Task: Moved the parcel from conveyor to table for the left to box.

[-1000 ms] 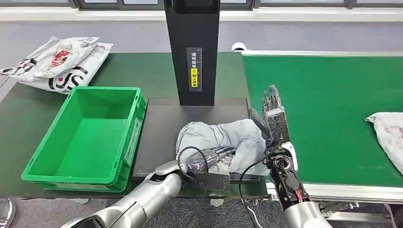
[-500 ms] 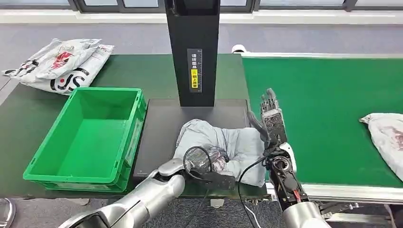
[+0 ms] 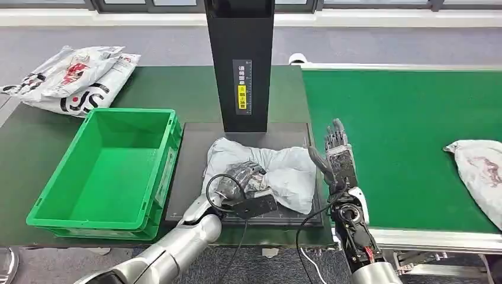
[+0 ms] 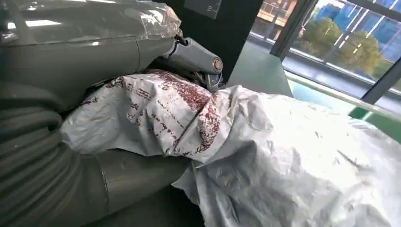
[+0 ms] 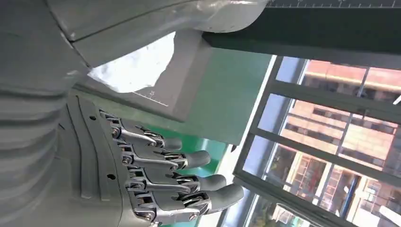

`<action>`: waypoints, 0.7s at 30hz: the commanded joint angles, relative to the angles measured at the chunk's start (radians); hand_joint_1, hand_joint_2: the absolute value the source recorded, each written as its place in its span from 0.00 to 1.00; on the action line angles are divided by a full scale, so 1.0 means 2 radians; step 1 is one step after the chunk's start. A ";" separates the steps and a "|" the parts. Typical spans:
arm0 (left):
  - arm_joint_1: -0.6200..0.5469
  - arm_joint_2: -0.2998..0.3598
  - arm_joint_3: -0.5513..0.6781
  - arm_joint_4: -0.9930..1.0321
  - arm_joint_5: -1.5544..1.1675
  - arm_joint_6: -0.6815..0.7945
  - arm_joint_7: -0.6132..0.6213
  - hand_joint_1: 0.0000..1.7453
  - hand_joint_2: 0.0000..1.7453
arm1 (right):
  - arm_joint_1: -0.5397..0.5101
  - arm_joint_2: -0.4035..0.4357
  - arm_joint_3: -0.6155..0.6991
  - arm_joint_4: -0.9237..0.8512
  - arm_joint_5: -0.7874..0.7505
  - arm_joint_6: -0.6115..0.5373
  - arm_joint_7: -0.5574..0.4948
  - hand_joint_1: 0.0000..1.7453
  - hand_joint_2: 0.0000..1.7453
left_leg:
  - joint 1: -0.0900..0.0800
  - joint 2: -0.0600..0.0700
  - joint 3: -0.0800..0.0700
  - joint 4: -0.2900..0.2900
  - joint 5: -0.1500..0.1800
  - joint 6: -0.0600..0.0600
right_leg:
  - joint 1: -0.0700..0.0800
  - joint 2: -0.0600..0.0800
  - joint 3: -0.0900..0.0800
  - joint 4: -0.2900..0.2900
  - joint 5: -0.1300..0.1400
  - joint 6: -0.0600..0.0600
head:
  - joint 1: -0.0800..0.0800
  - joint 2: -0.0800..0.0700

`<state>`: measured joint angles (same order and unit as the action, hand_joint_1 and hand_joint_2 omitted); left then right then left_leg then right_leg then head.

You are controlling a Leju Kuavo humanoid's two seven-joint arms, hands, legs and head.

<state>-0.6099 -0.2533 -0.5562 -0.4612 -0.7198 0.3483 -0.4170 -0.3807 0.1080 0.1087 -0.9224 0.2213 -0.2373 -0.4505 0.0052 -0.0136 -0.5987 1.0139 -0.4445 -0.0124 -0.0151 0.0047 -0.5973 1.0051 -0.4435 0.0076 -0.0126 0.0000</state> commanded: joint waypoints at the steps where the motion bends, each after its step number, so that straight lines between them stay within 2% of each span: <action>1: -0.027 0.016 0.115 -0.147 0.070 0.001 -0.018 1.00 1.00 | -0.020 0.011 -0.031 0.027 -0.008 0.002 -0.007 0.00 1.00 | 0.000 0.001 -0.001 0.000 0.000 0.000 | 0.001 0.000 -0.001 0.000 0.000 -0.001 | 0.000 0.000; 5: -0.064 0.039 0.124 -0.206 0.010 0.078 0.036 1.00 1.00 | -0.029 0.007 -0.026 0.046 -0.014 -0.001 -0.018 0.00 1.00 | 0.001 0.001 -0.004 0.002 0.000 0.000 | 0.001 0.000 -0.004 0.001 0.001 -0.001 | 0.000 0.000; 9: -0.072 0.075 0.166 -0.243 -0.109 0.175 0.101 1.00 1.00 | -0.022 0.004 -0.020 0.045 -0.025 -0.005 -0.026 0.00 1.00 | 0.001 0.002 -0.003 0.001 0.000 0.000 | 0.001 0.001 -0.003 0.000 0.001 -0.001 | 0.000 0.000; 10: -0.066 0.076 0.195 -0.252 -0.147 0.175 0.110 1.00 1.00 | -0.022 0.004 -0.019 0.045 -0.027 -0.008 -0.026 0.00 1.00 | 0.001 0.003 -0.002 0.000 0.000 -0.001 | 0.001 0.002 -0.003 0.000 0.001 -0.001 | 0.000 0.000; 11: -0.055 0.067 0.252 -0.266 -0.180 0.175 0.096 1.00 1.00 | -0.020 0.005 -0.020 0.042 -0.029 -0.011 -0.025 0.00 1.00 | 0.000 0.003 -0.002 0.000 0.000 -0.001 | 0.001 0.002 -0.003 0.001 0.001 -0.001 | 0.000 0.000; 14: -0.035 0.049 0.371 -0.293 -0.259 0.175 0.059 1.00 1.00 | -0.028 0.002 -0.021 0.046 -0.032 -0.014 -0.020 0.00 1.00 | 0.000 0.005 -0.001 0.000 0.000 -0.001 | 0.001 0.004 -0.003 0.000 0.001 -0.001 | 0.000 0.000; 16: -0.033 0.047 0.426 -0.296 -0.276 0.175 0.039 1.00 1.00 | -0.031 -0.003 -0.021 0.048 -0.034 -0.013 -0.018 0.00 1.00 | 0.001 0.004 -0.002 0.000 0.000 0.000 | 0.001 0.004 -0.003 0.000 0.001 -0.001 | 0.000 0.000; 20: -0.016 0.047 0.465 -0.333 -0.337 0.175 0.047 1.00 1.00 | -0.028 -0.003 -0.025 0.044 -0.035 -0.014 -0.018 0.00 1.00 | 0.001 0.004 -0.001 -0.001 0.000 0.000 | 0.001 0.004 -0.003 0.000 0.001 -0.001 | 0.000 0.000; 21: 0.001 0.060 0.448 -0.356 -0.391 0.175 0.095 1.00 1.00 | -0.024 -0.003 -0.025 0.042 -0.035 -0.015 -0.017 0.00 1.00 | 0.001 0.004 -0.001 -0.001 0.000 0.000 | 0.001 0.004 -0.003 0.000 0.001 -0.001 | 0.000 0.000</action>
<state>-0.6700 -0.1484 0.0433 -1.0197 -1.2815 0.6943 -0.3277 -0.3907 0.1087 0.1083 -0.8919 0.1579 -0.2647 -0.4921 0.0062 -0.0105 -0.6040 1.0139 -0.4437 -0.0133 -0.0143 0.0077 -0.6045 1.0065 -0.4422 0.0066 -0.0130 0.0000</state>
